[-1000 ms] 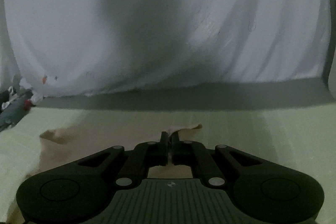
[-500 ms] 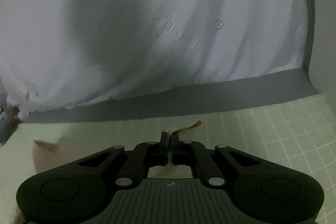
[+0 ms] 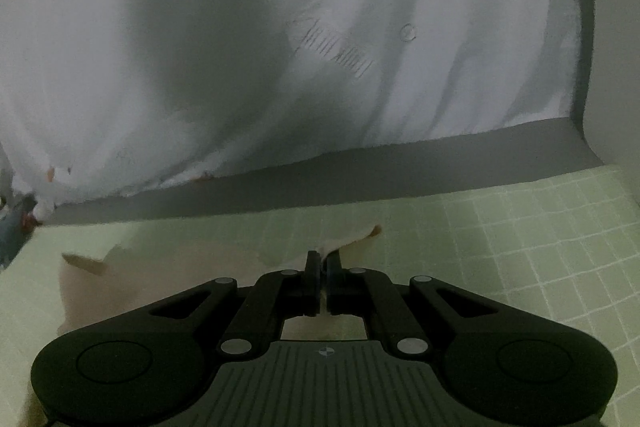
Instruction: Fold clothes
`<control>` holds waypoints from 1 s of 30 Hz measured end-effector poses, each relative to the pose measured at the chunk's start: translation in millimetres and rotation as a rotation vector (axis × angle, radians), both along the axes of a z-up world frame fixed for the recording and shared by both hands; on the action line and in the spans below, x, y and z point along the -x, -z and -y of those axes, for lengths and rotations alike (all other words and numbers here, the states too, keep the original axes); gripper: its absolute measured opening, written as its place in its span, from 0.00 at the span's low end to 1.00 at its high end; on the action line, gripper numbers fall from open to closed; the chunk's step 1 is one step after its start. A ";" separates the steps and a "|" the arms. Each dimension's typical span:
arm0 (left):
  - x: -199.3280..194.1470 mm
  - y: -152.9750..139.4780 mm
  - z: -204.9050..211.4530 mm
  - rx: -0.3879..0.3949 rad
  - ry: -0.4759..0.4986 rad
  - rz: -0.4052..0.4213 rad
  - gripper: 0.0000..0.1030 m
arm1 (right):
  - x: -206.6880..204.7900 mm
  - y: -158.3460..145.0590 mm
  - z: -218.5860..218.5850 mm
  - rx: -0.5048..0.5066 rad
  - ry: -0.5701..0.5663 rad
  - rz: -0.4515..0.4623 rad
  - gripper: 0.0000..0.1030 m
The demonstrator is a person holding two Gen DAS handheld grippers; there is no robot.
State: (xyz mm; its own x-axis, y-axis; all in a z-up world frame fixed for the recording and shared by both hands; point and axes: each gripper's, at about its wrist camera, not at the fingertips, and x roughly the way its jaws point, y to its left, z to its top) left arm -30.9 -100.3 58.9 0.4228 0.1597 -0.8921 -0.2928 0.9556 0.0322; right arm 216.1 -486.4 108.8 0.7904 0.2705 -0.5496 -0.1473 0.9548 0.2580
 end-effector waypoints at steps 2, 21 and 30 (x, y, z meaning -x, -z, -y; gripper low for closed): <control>1.7 -12.0 -0.5 0.070 -0.020 0.025 0.05 | -1.4 -4.5 5.5 -0.017 0.007 0.008 0.04; -5.3 -20.8 7.2 0.372 0.101 -0.021 0.16 | -3.9 -2.2 50.9 0.031 0.131 0.025 0.04; -12.6 -46.8 -22.0 0.497 0.042 0.096 0.61 | 5.3 35.1 31.6 0.124 0.113 -0.130 0.48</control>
State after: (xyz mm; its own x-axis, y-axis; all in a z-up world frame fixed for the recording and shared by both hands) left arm -18.3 -78.3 105.7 0.5039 -0.2933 -0.8124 -0.2331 0.8595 -0.4549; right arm 210.8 -518.0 73.7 0.7323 0.1074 -0.6725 -0.0102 0.9891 0.1469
